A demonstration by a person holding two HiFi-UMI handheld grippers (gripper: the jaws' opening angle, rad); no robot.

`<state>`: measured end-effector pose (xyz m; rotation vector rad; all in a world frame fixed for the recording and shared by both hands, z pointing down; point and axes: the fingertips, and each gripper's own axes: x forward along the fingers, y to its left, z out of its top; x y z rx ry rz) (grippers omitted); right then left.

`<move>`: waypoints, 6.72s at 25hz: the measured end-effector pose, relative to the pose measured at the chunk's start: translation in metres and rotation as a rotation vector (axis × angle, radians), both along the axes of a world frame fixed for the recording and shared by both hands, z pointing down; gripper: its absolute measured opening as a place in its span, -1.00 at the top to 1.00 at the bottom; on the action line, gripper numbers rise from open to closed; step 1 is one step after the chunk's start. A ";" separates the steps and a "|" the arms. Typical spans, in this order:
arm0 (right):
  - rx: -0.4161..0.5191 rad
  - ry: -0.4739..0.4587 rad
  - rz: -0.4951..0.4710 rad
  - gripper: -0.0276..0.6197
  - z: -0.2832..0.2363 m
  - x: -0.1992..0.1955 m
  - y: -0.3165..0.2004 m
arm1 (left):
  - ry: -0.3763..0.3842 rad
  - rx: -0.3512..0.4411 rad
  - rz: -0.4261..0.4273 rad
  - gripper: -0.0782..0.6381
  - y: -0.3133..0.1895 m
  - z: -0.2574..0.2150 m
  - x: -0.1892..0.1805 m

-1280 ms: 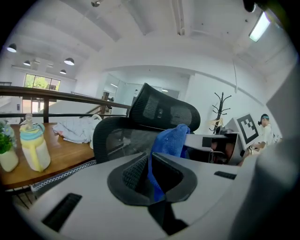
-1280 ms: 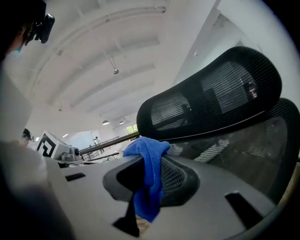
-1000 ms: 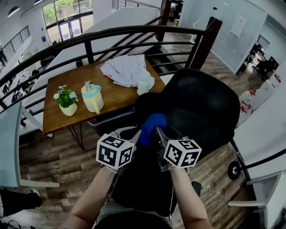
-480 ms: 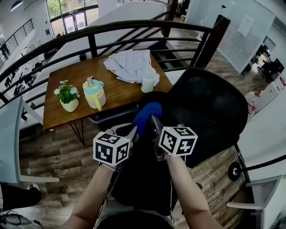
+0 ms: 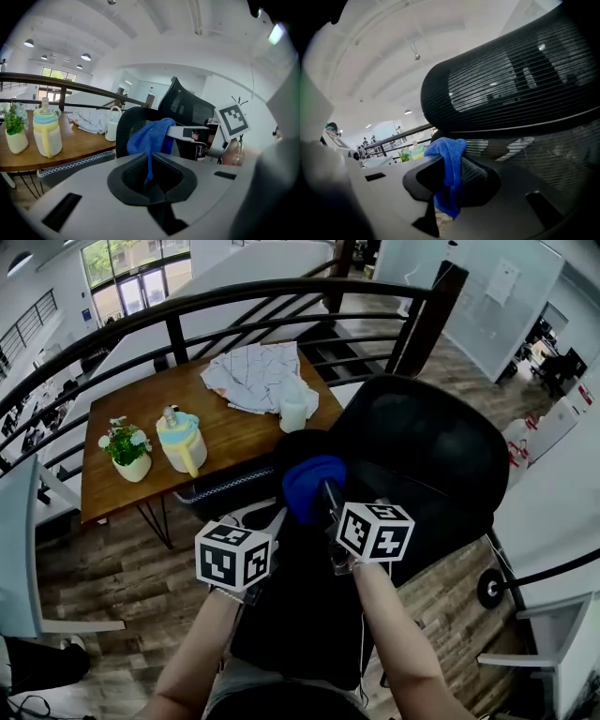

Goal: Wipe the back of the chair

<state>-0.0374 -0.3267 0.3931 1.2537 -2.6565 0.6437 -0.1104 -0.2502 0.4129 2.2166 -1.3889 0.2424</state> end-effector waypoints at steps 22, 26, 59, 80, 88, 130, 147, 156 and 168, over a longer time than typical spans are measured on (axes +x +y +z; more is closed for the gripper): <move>-0.032 -0.016 0.219 0.65 0.016 0.132 0.004 | 0.001 -0.032 0.195 0.68 -0.012 0.011 0.102; -0.042 -0.030 0.277 0.65 0.018 0.164 0.004 | 0.016 -0.040 0.233 0.68 -0.014 0.012 0.126; -0.070 0.007 0.673 0.65 0.022 0.372 0.049 | 0.033 -0.061 0.488 0.68 -0.007 0.017 0.276; -0.061 -0.053 0.533 0.65 0.017 0.275 0.083 | 0.037 -0.065 0.442 0.68 0.028 0.024 0.194; -0.096 -0.030 0.306 0.65 0.030 0.159 0.079 | 0.023 -0.106 0.290 0.68 0.030 0.039 0.112; -0.190 0.067 0.126 0.63 0.099 0.044 0.017 | 0.012 -0.181 0.124 0.68 -0.005 0.083 0.033; -0.195 0.023 0.349 0.63 0.106 0.177 0.033 | -0.035 -0.177 0.369 0.68 -0.017 0.084 0.160; -0.217 0.000 0.469 0.63 0.114 0.248 0.047 | -0.029 -0.178 0.471 0.68 -0.012 0.087 0.226; -0.243 -0.074 0.586 0.62 0.124 0.319 0.058 | -0.059 -0.196 0.593 0.69 0.003 0.097 0.284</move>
